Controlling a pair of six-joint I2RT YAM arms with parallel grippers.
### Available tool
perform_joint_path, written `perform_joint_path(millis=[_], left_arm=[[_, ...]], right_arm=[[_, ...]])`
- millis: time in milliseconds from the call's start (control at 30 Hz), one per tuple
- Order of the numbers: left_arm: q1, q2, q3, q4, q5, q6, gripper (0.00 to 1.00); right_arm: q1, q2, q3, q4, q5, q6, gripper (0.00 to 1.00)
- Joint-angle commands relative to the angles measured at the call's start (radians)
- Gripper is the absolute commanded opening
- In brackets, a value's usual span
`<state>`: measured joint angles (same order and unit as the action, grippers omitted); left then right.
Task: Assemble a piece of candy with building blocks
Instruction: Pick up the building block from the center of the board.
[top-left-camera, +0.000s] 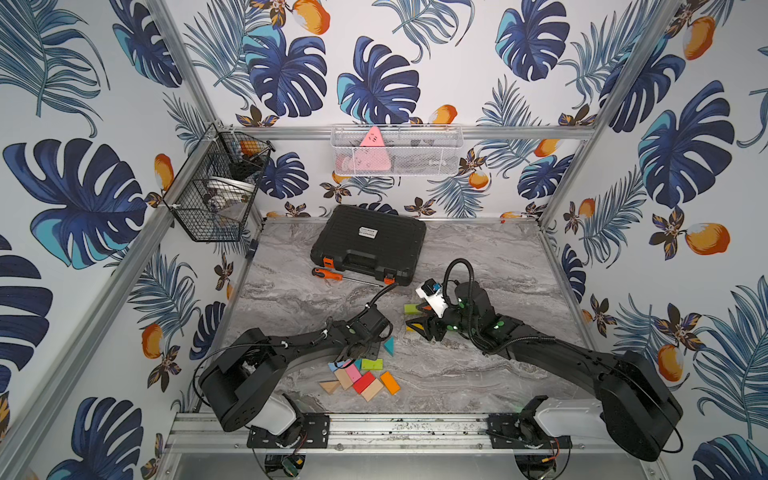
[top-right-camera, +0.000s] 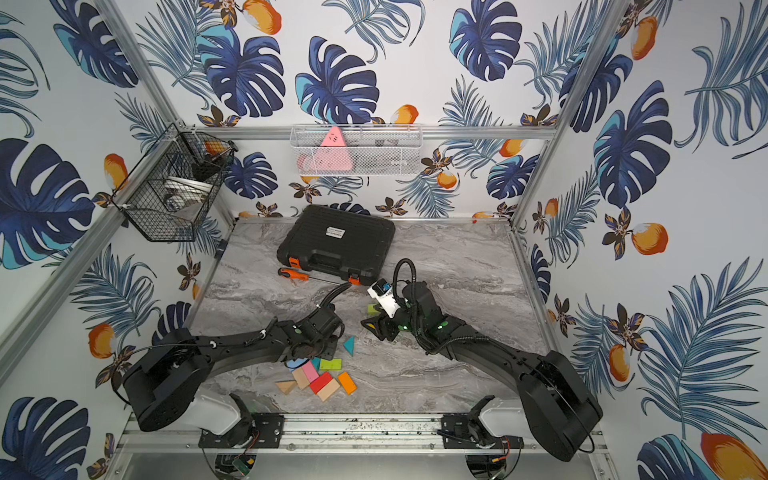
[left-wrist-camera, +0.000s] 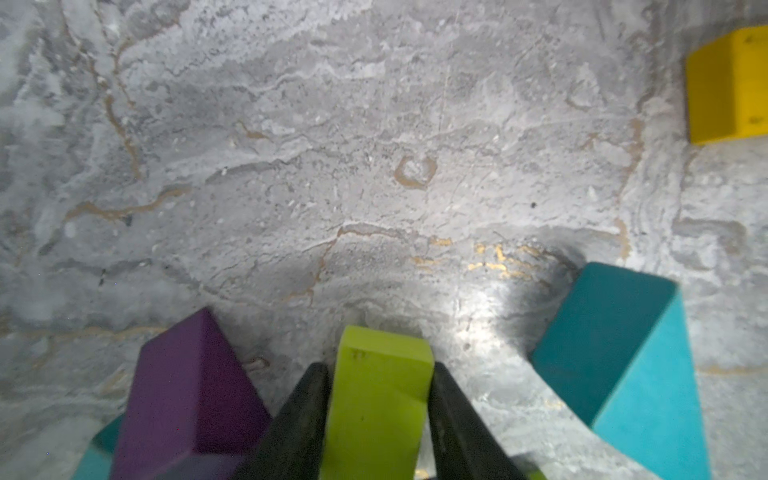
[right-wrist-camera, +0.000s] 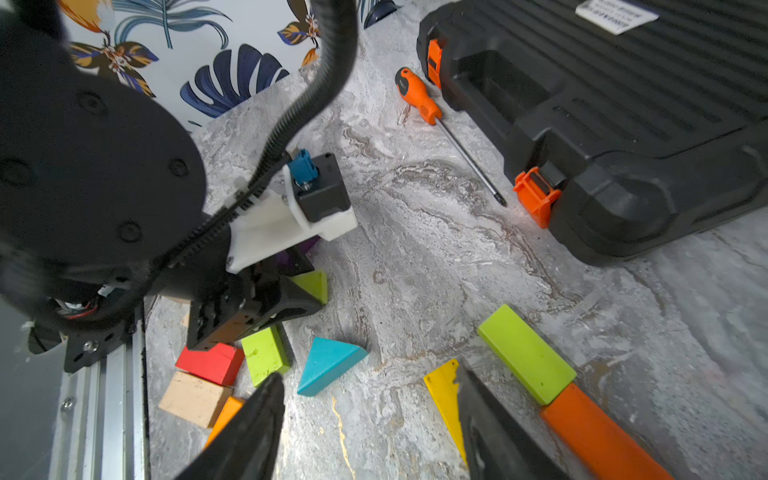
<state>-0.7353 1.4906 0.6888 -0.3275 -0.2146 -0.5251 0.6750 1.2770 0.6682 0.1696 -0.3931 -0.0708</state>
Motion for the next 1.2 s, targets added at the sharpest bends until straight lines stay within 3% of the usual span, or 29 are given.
perform_joint_path(millis=[0,133,400,567,733,933,1167], left_arm=[[-0.001,0.006,0.012,-0.068,-0.041,-0.012,0.39],[-0.001,0.041,0.052,-0.082,-0.074,0.004,0.26],[-0.002,-0.02,0.137,-0.138,-0.143,0.07,0.25],[-0.018,-0.021,0.234,-0.113,-0.074,0.156,0.22],[-0.052,0.073,0.392,-0.146,-0.071,0.288,0.2],[-0.087,0.185,0.537,-0.107,0.074,0.552,0.21],[-0.126,0.419,0.776,-0.183,0.155,0.699,0.23]], right_arm=[[0.0,-0.047,-0.002,-0.006,0.003,0.032,0.68],[0.001,-0.103,-0.017,-0.037,0.023,0.031,0.69],[-0.004,-0.176,-0.094,0.001,0.311,0.057,0.72],[-0.103,-0.242,-0.213,0.117,0.45,0.161,0.73],[-0.207,-0.3,-0.311,0.221,0.5,0.278,0.74],[-0.27,-0.282,-0.33,0.183,0.69,0.413,0.81],[-0.335,-0.343,-0.41,0.229,0.737,0.499,0.85]])
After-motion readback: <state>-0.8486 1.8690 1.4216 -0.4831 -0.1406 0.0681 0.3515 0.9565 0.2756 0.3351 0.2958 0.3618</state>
